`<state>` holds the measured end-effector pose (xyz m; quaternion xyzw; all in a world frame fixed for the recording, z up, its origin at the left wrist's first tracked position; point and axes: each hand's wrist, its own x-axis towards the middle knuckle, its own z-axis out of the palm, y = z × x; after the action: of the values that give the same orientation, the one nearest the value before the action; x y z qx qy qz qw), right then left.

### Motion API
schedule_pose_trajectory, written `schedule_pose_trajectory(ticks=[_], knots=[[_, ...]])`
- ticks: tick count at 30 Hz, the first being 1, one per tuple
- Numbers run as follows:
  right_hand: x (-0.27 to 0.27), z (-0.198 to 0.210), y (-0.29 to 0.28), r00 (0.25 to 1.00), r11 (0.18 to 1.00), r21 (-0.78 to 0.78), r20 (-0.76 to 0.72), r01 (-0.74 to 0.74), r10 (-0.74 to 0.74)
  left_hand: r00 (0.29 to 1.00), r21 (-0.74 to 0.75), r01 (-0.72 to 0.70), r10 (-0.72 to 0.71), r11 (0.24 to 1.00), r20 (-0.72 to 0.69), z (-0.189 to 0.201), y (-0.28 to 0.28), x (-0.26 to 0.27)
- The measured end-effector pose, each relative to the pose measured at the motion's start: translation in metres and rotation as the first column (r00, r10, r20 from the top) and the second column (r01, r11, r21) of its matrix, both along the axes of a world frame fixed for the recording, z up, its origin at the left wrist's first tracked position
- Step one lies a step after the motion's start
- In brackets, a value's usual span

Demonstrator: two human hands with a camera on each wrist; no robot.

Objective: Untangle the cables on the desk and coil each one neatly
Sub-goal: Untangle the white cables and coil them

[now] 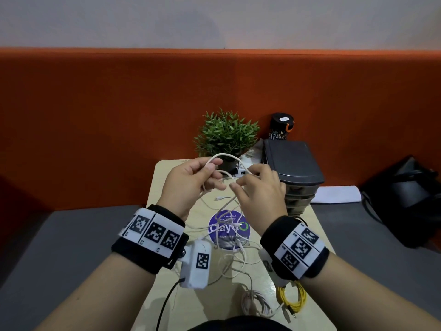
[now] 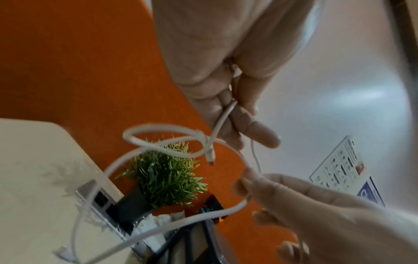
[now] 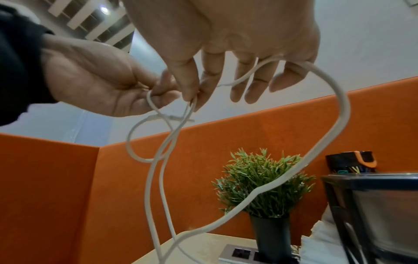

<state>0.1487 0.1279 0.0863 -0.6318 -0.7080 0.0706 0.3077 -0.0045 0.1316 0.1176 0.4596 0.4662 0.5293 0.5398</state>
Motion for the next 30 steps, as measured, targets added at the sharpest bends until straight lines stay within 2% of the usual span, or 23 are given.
schedule_pose_trajectory(ticks=[3,7,9,12,15,17,20,22,23,26,28,30], knots=[[0.006,0.001,0.009,0.998,0.997,-0.048,0.002,0.056,-0.056,0.999,-0.013,0.051,-0.051,0.999,-0.001,-0.003,-0.001,-0.001],[0.007,-0.006,0.014,0.996,0.988,-0.144,0.081,0.056,-0.045,0.997,-0.010,0.064,-0.064,0.998,-0.047,-0.005,-0.002,0.000],[0.009,-0.009,0.013,0.996,0.989,-0.142,0.086,0.034,-0.022,0.998,-0.022,0.066,-0.066,0.998,-0.017,-0.006,-0.001,-0.001],[0.010,-0.012,0.010,0.984,0.987,-0.162,0.172,-0.016,0.044,0.994,-0.063,0.059,-0.052,0.996,0.099,-0.007,0.001,-0.003],[0.007,-0.008,0.003,0.982,0.992,0.057,0.159,-0.113,0.103,0.975,-0.079,0.032,-0.013,0.996,0.221,-0.006,0.004,-0.005],[0.003,-0.003,-0.004,0.980,0.961,0.219,0.140,-0.170,0.141,0.954,-0.078,0.017,0.008,0.997,0.299,-0.006,0.006,-0.005],[-0.006,0.003,-0.017,0.976,0.936,0.277,0.080,-0.216,0.202,0.916,-0.082,-0.002,0.035,0.997,0.400,-0.004,0.008,-0.004],[-0.013,0.004,-0.022,0.977,0.957,0.199,0.073,-0.209,0.198,0.882,-0.080,0.009,0.030,0.997,0.470,-0.003,0.007,-0.002],[-0.017,0.004,-0.023,0.976,0.971,0.107,0.057,-0.214,0.209,0.865,-0.080,0.016,0.026,0.997,0.500,-0.001,0.006,0.000],[-0.024,0.001,-0.020,0.963,0.950,-0.187,-0.156,-0.249,0.221,0.835,-0.068,0.054,-0.008,0.996,0.550,0.000,0.002,0.005],[-0.026,-0.003,-0.017,0.936,0.925,-0.255,-0.285,-0.281,0.206,0.842,-0.060,0.074,-0.030,0.995,0.538,0.000,0.000,0.007],[-0.027,-0.006,-0.016,0.925,0.914,-0.272,-0.316,-0.301,0.211,0.868,-0.041,0.069,-0.039,0.997,0.495,-0.001,0.000,0.007]])
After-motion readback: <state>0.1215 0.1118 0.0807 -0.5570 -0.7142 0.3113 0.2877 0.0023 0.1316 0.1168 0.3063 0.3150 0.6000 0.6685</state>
